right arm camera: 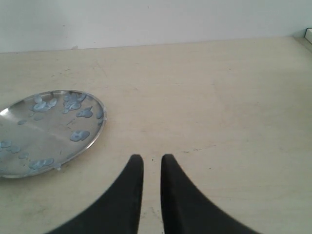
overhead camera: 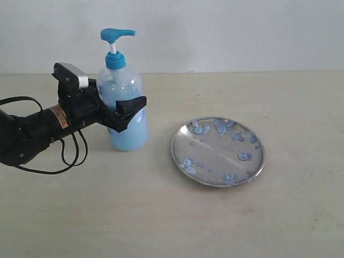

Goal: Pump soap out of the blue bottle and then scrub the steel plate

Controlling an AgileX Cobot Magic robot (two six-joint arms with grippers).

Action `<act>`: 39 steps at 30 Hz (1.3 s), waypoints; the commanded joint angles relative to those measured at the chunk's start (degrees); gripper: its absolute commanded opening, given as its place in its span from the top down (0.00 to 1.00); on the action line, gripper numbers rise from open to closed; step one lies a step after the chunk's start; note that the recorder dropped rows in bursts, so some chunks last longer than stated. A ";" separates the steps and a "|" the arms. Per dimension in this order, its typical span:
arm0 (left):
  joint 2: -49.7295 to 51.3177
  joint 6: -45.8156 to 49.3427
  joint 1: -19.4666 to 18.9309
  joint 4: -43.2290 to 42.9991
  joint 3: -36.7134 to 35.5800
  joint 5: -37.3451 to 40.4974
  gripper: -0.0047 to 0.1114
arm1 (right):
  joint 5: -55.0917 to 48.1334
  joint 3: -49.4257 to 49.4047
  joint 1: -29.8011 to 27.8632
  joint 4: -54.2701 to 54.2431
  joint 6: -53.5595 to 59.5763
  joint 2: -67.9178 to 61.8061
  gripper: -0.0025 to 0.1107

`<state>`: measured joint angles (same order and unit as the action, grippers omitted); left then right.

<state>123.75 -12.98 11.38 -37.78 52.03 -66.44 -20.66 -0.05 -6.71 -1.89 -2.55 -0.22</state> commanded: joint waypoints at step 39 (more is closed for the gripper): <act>-2.16 -4.16 4.87 -13.06 7.09 24.42 0.92 | 23.22 0.05 0.13 -5.22 -6.25 0.22 0.94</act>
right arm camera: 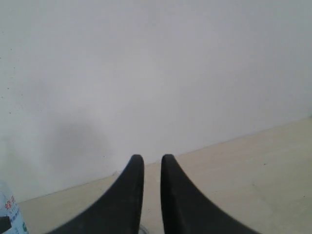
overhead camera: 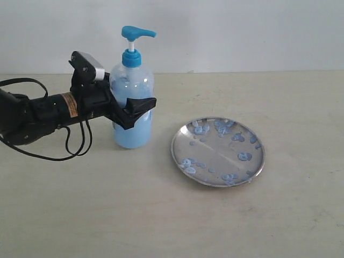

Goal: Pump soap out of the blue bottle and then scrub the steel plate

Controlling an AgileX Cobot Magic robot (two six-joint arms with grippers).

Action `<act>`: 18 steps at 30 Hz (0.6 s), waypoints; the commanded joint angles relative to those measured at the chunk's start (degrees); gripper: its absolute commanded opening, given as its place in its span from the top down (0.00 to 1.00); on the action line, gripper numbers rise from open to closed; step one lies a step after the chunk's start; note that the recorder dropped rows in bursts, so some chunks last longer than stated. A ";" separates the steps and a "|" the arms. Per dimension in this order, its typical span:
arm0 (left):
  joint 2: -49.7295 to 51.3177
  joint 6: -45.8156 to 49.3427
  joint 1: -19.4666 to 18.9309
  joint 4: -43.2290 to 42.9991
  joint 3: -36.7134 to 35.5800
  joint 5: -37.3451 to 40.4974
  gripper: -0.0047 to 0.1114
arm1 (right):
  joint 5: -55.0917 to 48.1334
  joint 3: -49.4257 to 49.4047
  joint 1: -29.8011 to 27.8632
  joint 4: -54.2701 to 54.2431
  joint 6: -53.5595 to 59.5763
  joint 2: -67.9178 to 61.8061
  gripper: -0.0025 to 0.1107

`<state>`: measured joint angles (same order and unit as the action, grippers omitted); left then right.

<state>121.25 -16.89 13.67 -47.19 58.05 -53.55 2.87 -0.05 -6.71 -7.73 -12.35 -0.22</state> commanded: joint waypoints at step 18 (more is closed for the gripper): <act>0.25 -0.08 4.20 -3.65 1.33 9.81 0.92 | 27.37 1.08 0.13 15.91 -13.47 -16.02 0.94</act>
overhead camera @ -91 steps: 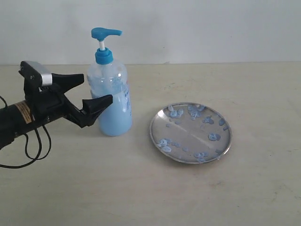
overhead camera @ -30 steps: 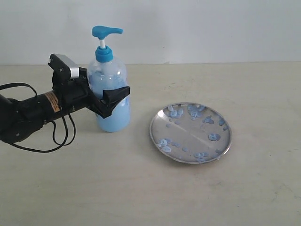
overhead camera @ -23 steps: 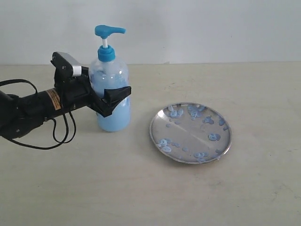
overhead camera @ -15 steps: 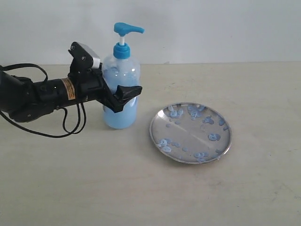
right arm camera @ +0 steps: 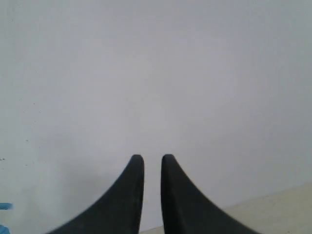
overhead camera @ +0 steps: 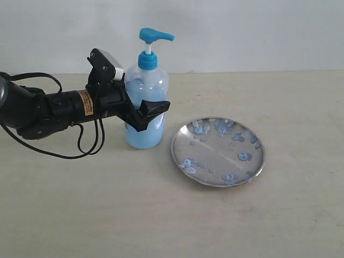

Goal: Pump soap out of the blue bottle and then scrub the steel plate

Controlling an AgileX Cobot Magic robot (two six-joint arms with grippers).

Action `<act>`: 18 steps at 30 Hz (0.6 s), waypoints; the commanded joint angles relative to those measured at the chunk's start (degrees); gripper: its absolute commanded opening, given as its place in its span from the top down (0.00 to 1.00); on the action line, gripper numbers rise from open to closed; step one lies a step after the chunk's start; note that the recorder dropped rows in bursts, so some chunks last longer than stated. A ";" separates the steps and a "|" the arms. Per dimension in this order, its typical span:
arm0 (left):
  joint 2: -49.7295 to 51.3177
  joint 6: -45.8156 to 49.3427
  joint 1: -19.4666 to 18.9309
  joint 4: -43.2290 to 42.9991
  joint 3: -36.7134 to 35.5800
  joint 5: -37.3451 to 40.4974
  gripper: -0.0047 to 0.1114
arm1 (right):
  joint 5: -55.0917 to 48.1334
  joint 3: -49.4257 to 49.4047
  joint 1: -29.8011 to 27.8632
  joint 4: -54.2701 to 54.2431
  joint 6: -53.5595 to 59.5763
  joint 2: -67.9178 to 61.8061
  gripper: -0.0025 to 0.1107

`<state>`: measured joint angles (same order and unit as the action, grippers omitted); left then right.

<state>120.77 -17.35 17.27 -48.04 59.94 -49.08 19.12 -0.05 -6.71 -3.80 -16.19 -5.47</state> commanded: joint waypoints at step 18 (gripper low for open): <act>0.72 2.73 5.66 -3.85 2.92 19.21 0.92 | 35.06 54.61 7.43 58.74 -29.96 -83.17 0.94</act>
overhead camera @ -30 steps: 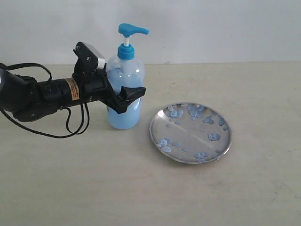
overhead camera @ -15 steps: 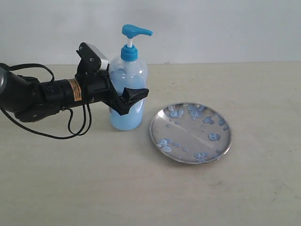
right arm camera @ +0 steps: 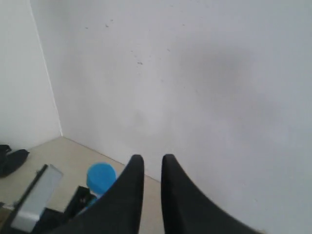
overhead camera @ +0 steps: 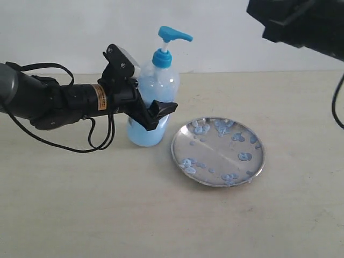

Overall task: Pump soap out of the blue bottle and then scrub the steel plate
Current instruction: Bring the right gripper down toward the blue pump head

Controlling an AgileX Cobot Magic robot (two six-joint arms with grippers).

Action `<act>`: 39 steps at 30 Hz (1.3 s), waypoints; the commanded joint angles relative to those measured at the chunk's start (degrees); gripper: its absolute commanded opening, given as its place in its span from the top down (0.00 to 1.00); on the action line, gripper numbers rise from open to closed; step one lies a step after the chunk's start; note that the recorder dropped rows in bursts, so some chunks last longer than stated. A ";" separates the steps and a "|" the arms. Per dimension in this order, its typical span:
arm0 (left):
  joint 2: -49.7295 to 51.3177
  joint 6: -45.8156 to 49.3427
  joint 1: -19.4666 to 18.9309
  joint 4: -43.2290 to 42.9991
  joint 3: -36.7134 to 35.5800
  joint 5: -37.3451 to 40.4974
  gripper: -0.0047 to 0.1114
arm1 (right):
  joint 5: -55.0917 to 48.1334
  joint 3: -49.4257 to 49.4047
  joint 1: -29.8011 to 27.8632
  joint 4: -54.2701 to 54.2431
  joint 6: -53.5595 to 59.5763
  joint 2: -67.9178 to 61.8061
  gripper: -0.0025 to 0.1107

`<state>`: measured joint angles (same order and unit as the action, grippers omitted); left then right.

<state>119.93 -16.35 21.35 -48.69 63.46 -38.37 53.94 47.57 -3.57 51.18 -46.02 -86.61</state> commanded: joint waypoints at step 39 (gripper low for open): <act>1.56 1.73 1.52 -2.51 -0.48 5.32 0.92 | -25.13 17.10 16.90 1.56 4.04 -14.77 0.94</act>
<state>119.93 -14.72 22.53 -49.03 63.94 -36.84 29.90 64.90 13.06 51.75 -41.47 -99.50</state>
